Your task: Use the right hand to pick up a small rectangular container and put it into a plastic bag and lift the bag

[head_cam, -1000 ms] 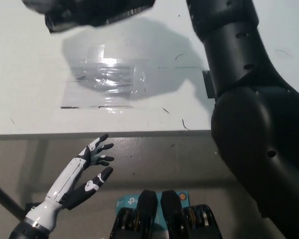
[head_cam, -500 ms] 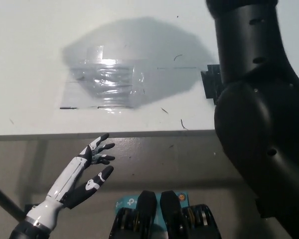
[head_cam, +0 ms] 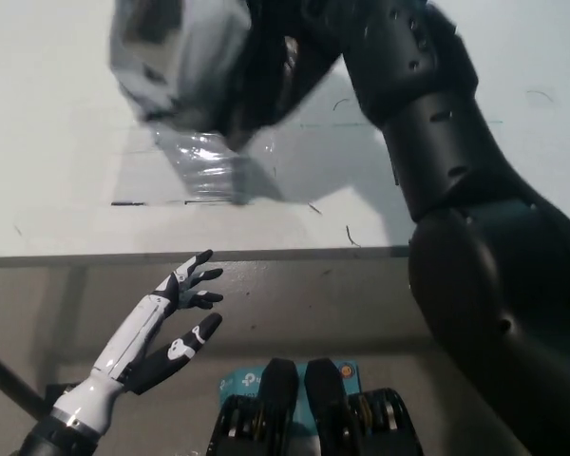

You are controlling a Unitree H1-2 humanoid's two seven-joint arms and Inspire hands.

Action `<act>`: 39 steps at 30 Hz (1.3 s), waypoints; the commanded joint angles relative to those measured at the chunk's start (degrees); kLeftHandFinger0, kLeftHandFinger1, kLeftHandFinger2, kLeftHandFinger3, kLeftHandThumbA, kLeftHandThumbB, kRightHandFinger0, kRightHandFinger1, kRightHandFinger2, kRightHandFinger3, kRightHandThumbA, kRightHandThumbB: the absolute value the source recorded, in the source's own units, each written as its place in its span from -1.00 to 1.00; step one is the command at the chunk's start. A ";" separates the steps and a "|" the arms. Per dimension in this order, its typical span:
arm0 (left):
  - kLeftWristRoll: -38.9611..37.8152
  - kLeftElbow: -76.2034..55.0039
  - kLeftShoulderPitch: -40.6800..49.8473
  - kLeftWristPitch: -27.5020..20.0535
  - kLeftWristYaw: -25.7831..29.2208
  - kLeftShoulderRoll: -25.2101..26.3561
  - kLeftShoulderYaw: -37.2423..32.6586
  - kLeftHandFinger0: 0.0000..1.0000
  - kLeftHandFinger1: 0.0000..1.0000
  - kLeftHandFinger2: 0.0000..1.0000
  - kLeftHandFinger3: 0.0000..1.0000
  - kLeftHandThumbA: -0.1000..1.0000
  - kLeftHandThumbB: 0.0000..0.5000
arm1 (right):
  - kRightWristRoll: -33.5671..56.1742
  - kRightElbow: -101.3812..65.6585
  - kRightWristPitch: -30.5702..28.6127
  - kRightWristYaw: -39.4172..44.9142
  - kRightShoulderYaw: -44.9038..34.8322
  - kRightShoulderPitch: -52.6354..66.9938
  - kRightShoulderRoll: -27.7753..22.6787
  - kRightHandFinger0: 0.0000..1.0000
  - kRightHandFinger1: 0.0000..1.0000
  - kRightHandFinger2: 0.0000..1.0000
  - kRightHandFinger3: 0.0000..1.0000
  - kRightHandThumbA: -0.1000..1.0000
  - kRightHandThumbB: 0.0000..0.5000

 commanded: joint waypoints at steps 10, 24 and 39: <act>0.24 -1.40 -2.14 0.32 -0.74 1.10 -0.23 0.62 0.55 0.82 1.00 0.60 -0.13 | -2.56 9.66 -7.22 3.55 1.88 -4.60 -1.91 -1.00 -0.78 -0.01 0.36 -0.80 -0.97; 0.14 -1.11 -2.21 -0.01 -0.86 0.74 -0.30 0.58 0.52 0.77 1.00 0.56 -0.15 | -4.17 17.49 -11.55 2.65 1.64 0.91 -1.46 -1.00 -0.81 -0.02 0.35 -0.79 -0.97; -0.09 -0.75 -3.12 0.15 -0.96 0.89 -0.11 0.60 0.54 0.78 1.00 0.55 -0.10 | -30.17 20.80 -10.17 6.83 33.75 5.31 -4.76 1.00 1.00 1.00 1.00 0.90 0.74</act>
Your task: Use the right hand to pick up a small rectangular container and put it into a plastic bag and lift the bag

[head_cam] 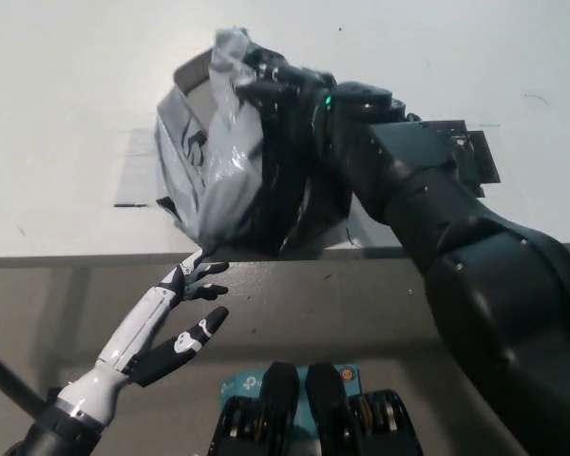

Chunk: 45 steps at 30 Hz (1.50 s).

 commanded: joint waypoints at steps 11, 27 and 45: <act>-0.58 -0.40 -1.71 -0.70 -0.60 0.66 -0.02 0.60 0.52 0.76 1.00 0.50 -0.20 | -18.99 -8.83 -0.28 1.16 19.57 -8.65 -10.07 1.00 1.00 1.00 1.00 0.70 0.92; -0.89 -0.25 -2.25 -0.25 -0.86 0.88 0.06 0.66 0.58 0.83 1.00 0.54 -0.14 | -27.80 -28.79 9.21 10.20 24.37 -18.99 -20.85 1.00 1.00 1.00 1.00 0.98 0.89; -0.65 2.58 -11.69 -0.23 1.23 0.78 2.45 0.94 1.00 1.00 1.00 0.75 -0.20 | -25.56 -118.96 8.85 7.69 -4.12 14.95 -38.21 1.00 1.00 1.00 1.00 1.00 0.43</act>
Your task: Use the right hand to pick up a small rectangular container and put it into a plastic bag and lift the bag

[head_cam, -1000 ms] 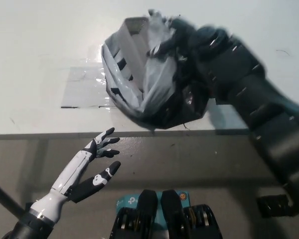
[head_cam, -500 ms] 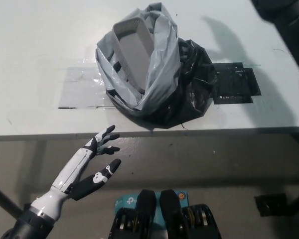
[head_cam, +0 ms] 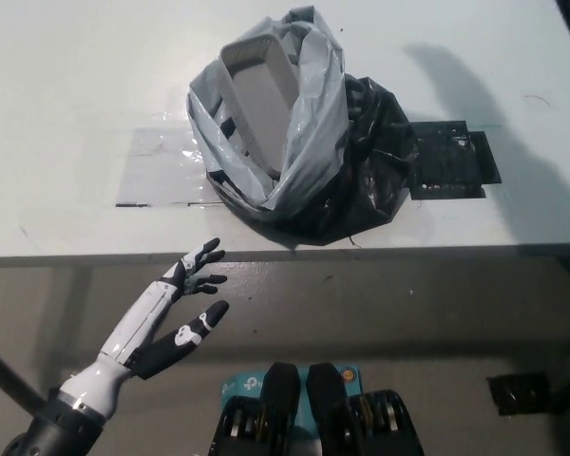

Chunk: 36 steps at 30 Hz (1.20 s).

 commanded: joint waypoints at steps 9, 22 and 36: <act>-0.26 1.42 -14.89 1.77 2.79 0.79 3.88 1.00 1.00 1.00 1.00 0.87 -0.37 | 2.78 -78.43 -23.19 -12.54 -25.46 47.57 -2.10 1.00 1.00 1.00 1.00 0.86 0.67; -0.46 1.85 -13.00 1.01 2.86 0.26 3.81 1.00 1.00 1.00 1.00 0.86 -0.30 | -24.79 -45.97 -45.15 -40.31 -8.94 71.66 9.25 1.00 1.00 1.00 1.00 1.00 -0.02; 0.25 0.76 3.75 -2.69 3.55 -1.69 2.54 1.00 1.00 1.00 1.00 0.88 -0.24 | -7.63 -30.57 -45.46 -29.78 -10.75 85.75 13.11 1.00 1.00 1.00 1.00 1.00 -0.13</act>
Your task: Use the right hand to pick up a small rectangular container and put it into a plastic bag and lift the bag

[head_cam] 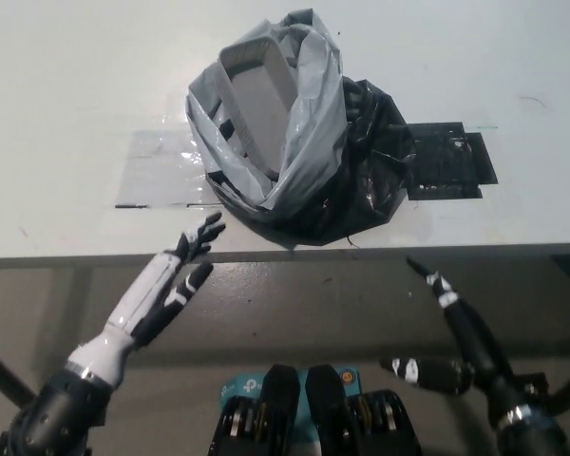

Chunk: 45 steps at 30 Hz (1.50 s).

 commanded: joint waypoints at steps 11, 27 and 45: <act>1.97 -1.57 13.66 -6.22 3.68 -0.90 1.34 1.00 1.00 1.00 1.00 0.80 -0.19 | -1.63 2.66 -30.62 -15.47 -4.03 14.00 5.25 1.00 1.00 1.00 1.00 1.00 -0.08; 0.62 0.48 8.79 -4.33 4.68 -1.75 4.00 1.00 1.00 1.00 1.00 0.88 -0.21 | 0.05 11.08 -33.93 -14.45 -7.07 4.69 5.41 1.00 1.00 1.00 1.00 0.94 -0.15; -0.75 1.28 9.05 -4.05 6.07 -3.52 7.38 1.00 1.00 1.00 1.00 0.99 -0.37 | 0.83 12.32 -32.32 -10.18 -5.93 1.90 6.59 1.00 1.00 1.00 1.00 0.82 -0.16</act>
